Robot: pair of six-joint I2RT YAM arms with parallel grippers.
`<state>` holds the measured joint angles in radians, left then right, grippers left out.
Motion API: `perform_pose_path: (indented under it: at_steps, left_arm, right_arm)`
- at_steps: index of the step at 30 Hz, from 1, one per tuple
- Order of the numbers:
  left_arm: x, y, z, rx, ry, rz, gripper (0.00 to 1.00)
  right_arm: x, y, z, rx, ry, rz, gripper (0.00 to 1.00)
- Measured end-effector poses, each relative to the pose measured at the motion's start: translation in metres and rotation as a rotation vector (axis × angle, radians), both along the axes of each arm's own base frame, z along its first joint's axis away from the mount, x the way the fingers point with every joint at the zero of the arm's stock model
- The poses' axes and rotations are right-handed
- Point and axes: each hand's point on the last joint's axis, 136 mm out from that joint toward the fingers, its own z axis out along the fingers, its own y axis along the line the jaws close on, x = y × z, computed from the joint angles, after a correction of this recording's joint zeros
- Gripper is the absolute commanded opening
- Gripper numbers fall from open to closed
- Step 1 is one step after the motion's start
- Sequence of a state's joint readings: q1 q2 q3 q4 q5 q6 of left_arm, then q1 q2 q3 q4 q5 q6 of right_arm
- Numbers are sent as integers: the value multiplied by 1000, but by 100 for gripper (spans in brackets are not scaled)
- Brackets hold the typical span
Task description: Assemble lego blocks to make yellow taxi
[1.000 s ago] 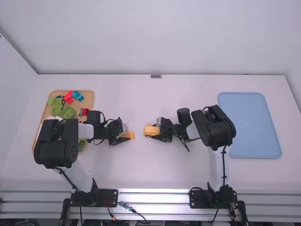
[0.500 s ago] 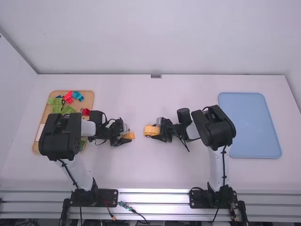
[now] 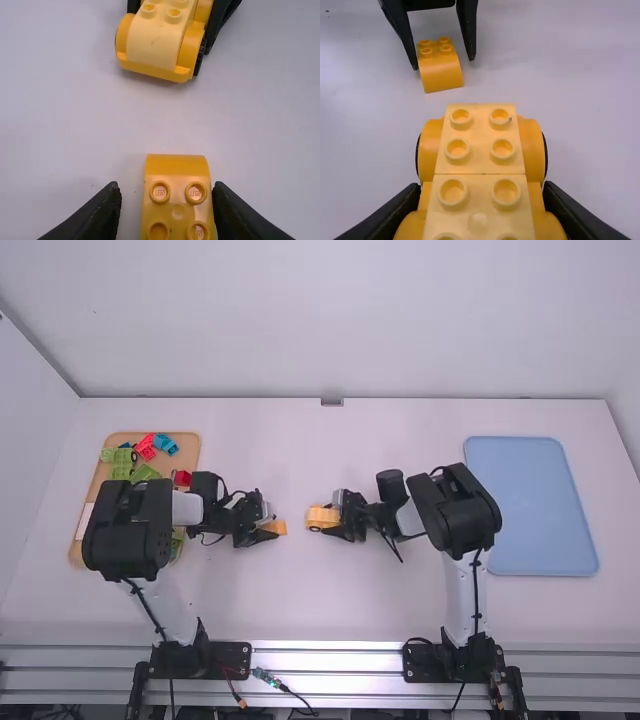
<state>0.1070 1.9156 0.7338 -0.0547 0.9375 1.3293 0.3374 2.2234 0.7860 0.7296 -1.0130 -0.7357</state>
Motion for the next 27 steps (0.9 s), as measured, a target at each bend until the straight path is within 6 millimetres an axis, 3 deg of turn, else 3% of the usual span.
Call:
perform_pose_path:
  at_steps: [12,20,23,27]
  left_arm:
    - [-1,0,-5,17,-20,0,45]
    - [-2,1,-6,22,-13,2,36]
    - [-2,1,-6,23,-13,2,25]
    - [-2,1,-6,22,-16,2,25]
  right_arm:
    - [0,0,0,1,0,1,51]
    - [0,0,0,0,0,0,51]
    - [0,0,0,0,0,0,51]
    - [0,0,0,0,1,1,51]
